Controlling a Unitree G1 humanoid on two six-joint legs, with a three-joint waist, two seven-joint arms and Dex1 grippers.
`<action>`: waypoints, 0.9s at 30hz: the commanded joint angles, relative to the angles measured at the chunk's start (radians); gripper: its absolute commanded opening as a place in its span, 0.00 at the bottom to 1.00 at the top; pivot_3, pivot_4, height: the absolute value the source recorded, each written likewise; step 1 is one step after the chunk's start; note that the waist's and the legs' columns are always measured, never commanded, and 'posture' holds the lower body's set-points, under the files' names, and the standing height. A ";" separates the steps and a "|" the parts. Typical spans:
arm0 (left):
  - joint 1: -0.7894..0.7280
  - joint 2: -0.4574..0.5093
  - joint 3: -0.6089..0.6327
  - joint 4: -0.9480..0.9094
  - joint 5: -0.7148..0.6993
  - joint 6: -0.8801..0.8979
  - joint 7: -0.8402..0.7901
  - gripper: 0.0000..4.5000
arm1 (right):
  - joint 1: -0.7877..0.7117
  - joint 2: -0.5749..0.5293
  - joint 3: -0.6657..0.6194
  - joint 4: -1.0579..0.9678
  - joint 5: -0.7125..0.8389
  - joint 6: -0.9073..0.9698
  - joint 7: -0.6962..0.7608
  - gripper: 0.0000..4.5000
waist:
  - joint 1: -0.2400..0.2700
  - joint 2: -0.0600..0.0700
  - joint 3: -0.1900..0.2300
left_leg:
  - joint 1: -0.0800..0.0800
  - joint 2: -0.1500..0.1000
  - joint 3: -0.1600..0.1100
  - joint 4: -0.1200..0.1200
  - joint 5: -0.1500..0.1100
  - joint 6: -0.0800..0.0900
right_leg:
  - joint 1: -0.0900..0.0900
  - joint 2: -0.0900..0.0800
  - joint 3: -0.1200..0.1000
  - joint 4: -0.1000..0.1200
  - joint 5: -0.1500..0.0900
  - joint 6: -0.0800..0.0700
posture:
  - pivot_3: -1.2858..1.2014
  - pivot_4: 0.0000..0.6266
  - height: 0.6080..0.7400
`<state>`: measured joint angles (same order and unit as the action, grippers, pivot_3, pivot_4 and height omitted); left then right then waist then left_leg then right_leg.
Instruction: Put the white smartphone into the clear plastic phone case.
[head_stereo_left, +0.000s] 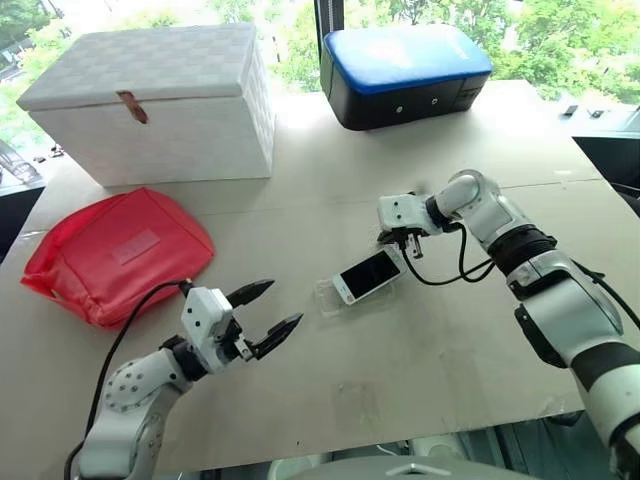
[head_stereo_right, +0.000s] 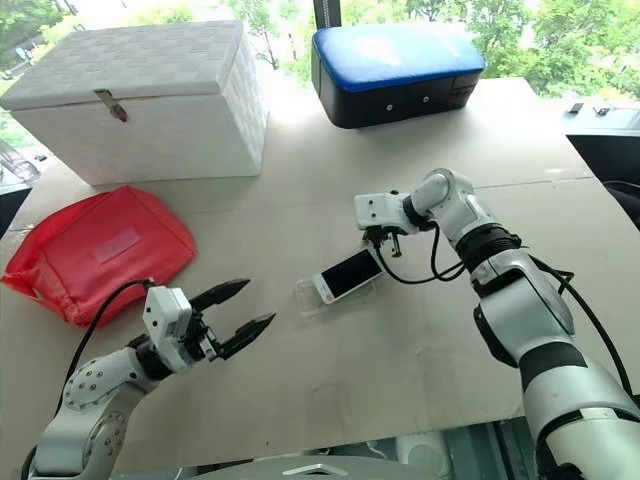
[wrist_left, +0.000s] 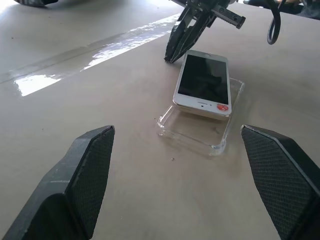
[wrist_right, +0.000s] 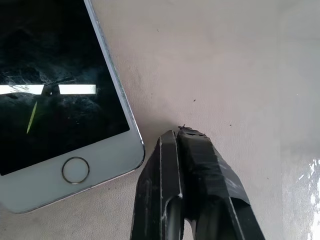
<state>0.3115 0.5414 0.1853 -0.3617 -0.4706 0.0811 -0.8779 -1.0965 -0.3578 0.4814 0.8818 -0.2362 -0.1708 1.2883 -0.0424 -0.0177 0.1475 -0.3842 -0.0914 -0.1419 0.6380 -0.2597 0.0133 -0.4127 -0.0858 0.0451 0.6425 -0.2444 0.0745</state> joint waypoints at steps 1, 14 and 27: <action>0.018 0.007 0.015 -0.025 -0.005 -0.015 -0.005 0.92 | -0.017 -0.018 -0.031 -0.048 0.037 -0.017 0.071 0.01 | 0.001 0.000 0.000 | 0.000 0.000 0.000 0.000 0.000 0.000 | 0.000 0.000 0.000 0.000 0.000 0.000 | 0.52 0.24 1.00; -0.013 0.004 -0.003 0.001 0.003 -0.022 -0.008 0.92 | 0.048 -0.073 -0.038 -0.198 0.068 0.030 0.183 0.01 | 0.003 0.000 0.000 | 0.000 0.000 0.000 0.000 0.000 0.000 | 0.000 0.000 0.000 0.000 0.000 0.000 | 0.52 0.24 1.00; -0.056 0.005 -0.013 0.039 0.007 -0.028 -0.030 0.92 | 0.108 -0.116 -0.126 -0.460 0.233 0.278 0.214 0.01 | 0.004 0.000 0.000 | 0.000 0.000 -0.001 0.000 0.000 0.000 | 0.000 0.000 -0.001 0.000 0.000 0.000 | 0.52 0.24 1.00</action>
<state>0.2576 0.5413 0.1664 -0.3150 -0.4614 0.0743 -0.8992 -0.9894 -0.4764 0.4006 0.5071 -0.0656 0.0368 1.4796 -0.0388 -0.0174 0.1477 -0.3843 -0.0912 -0.1427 0.6382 -0.2597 0.0133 -0.4126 -0.0862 0.0444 0.6428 -0.2444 0.0745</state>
